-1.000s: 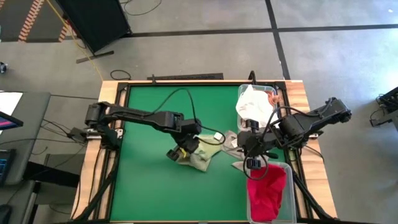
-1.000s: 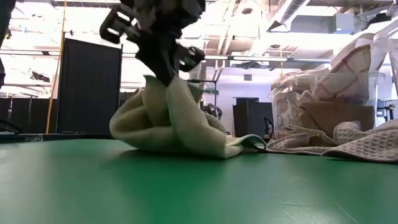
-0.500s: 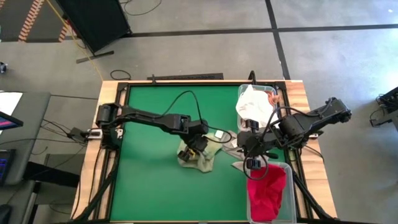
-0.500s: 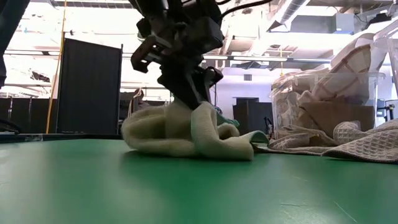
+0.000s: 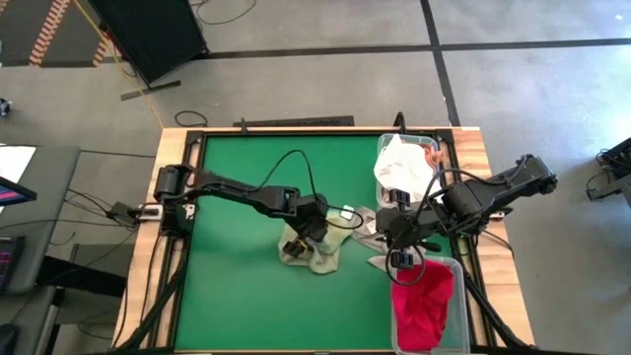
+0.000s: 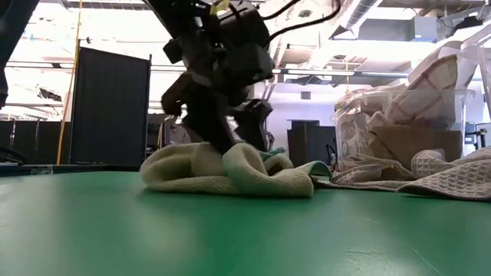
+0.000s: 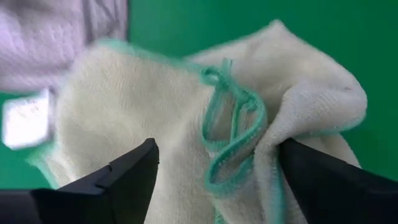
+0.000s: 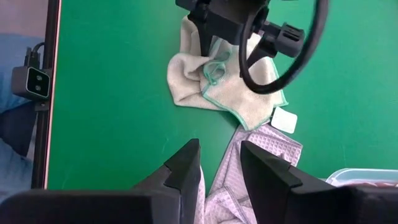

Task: Sort towels by color in basket
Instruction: Put the green towel into the top transparent bin

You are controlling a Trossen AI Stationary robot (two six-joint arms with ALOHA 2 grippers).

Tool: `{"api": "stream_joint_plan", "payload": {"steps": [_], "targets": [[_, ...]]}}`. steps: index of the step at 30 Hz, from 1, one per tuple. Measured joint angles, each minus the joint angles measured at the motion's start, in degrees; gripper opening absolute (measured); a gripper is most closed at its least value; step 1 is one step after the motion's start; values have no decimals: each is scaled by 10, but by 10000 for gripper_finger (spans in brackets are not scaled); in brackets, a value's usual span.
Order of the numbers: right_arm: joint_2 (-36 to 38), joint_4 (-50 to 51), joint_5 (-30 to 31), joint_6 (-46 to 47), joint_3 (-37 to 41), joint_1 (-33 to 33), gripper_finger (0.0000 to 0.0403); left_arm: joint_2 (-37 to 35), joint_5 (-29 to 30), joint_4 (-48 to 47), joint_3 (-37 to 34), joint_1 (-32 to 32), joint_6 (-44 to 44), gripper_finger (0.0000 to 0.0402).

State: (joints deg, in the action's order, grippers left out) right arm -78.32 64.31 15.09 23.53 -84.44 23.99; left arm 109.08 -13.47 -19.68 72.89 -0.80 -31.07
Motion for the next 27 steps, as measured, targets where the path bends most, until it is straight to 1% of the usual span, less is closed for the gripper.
{"api": "stream_joint_plan", "payload": {"steps": [4, 12, 15, 17, 19, 21, 26, 27], "targets": [[0, -2, 0, 0, 0, 0, 143, 14, 0, 8, -5, 0, 9, 331], [0, -7, 7, 0, 0, -1, 143, 71, -16, 8, -2, 0, 20, 331], [-1, -9, 8, 0, 0, -1, 143, 87, -17, 1, -2, 0, 22, 316], [-1, -9, 8, 0, 0, -1, 143, 94, -18, 2, -2, 0, 22, 287], [-1, -9, 8, 0, 0, -1, 143, 94, -20, 1, -2, 0, 22, 245], [-1, -9, 8, 0, 0, -1, 143, 93, -21, -2, -3, 1, 15, 193], [-1, -9, 8, 0, 0, -1, 143, 87, -20, -14, 0, 2, -29, 46], [-1, -8, 8, 0, 0, -1, 143, 88, -18, -22, 7, 1, -34, 36]]}}
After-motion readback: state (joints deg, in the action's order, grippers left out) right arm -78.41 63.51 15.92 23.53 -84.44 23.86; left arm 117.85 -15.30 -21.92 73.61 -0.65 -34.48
